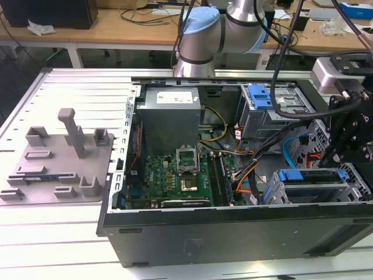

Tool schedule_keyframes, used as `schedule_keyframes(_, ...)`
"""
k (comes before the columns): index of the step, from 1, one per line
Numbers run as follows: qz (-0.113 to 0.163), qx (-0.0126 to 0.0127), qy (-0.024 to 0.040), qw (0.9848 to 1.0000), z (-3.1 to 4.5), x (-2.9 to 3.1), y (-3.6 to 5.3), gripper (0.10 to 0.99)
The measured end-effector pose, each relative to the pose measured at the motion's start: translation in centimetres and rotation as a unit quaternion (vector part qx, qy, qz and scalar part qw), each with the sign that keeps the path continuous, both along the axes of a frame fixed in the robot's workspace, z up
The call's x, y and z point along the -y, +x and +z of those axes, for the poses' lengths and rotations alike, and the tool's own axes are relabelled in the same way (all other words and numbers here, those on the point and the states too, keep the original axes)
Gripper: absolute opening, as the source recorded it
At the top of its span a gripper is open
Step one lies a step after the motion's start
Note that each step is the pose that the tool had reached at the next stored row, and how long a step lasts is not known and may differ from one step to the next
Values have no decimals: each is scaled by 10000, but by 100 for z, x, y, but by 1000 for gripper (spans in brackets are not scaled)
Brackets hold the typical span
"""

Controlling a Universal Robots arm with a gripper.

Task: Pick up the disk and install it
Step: 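Insert the first disk wire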

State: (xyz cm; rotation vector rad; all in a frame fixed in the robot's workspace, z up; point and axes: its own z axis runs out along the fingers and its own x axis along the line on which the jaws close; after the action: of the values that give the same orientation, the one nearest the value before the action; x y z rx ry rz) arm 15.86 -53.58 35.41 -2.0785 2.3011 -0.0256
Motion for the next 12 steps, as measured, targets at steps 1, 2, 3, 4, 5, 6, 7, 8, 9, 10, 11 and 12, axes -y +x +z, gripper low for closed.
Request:
schedule_keyframes(1, 43, 0, 0, 10000, 0, 0, 0, 169)
schedule_keyframes(2, 57, 0, 0, 10000, 0, 0, 0, 169)
schedule_keyframes(3, 61, 0, 0, 10000, 0, 0, 0, 169)
schedule_keyframes(4, 62, 0, 0, 10000, 0, 0, 0, 169)
schedule_keyframes(5, 62, 0, 0, 10000, 0, 0, 0, 169)
schedule_keyframes(6, 62, 0, 0, 10000, 0, 0, 0, 169)
schedule_keyframes(7, 63, 0, 0, 10000, 0, 0, 0, 169)
schedule_keyframes(8, 64, 0, -1, 10000, 0, 4, 0, 169)
schedule_keyframes(9, 65, 0, 0, 10000, 0, 6, 0, 169)
schedule_keyframes(10, 66, 0, 0, 10000, 0, 7, 1, 169)
schedule_keyframes(11, 67, 0, 0, 10000, 0, 9, 1, 169)
schedule_keyframes(12, 68, 0, 0, 10000, 0, 11, 1, 169)
